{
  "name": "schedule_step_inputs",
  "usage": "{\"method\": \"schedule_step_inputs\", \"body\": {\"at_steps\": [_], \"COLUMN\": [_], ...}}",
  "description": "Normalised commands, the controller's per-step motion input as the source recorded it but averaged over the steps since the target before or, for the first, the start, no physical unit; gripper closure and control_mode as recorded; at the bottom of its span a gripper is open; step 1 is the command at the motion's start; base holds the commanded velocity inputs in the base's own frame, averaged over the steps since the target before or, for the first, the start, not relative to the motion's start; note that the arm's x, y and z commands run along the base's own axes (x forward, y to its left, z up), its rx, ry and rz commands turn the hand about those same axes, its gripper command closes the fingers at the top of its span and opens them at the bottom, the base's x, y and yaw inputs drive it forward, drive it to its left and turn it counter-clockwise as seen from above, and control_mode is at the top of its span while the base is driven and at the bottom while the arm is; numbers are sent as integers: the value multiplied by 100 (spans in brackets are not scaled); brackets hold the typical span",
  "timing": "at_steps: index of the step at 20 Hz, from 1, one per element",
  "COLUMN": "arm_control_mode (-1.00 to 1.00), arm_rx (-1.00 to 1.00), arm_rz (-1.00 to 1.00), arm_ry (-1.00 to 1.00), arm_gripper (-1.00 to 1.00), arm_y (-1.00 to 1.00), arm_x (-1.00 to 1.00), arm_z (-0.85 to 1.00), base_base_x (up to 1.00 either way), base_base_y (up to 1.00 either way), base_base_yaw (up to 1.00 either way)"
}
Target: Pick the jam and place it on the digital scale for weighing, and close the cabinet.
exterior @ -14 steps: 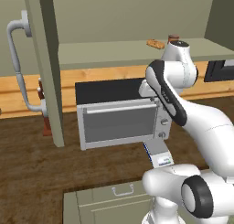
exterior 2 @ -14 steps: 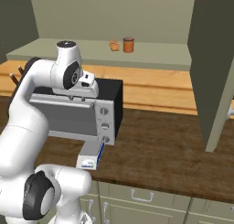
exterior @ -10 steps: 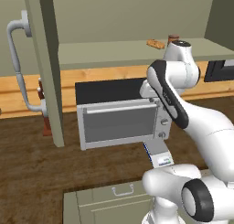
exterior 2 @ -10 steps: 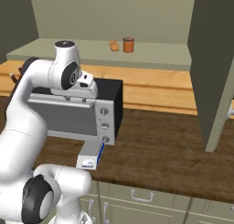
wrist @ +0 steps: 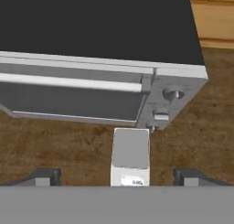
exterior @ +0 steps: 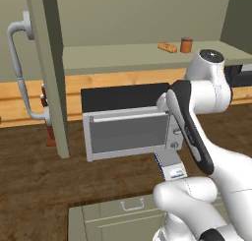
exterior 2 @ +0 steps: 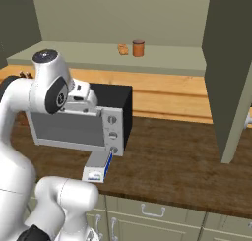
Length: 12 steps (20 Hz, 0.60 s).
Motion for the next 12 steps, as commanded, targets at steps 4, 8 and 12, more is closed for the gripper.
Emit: {"method": "schedule_step_inputs", "body": {"at_steps": [4, 8, 12], "arm_control_mode": [-100, -100, -100], "arm_rx": [0, 2, 10], "arm_rz": [0, 0, 0], "arm_ry": [-33, -5, 0], "arm_gripper": [-100, -100, -100], "arm_y": [-21, -33, -50], "arm_x": [-20, -2, 0], "arm_z": [44, 37, 49], "base_base_x": [0, 0, 0], "base_base_y": [0, 0, 0], "base_base_yaw": [0, 0, 0]}}
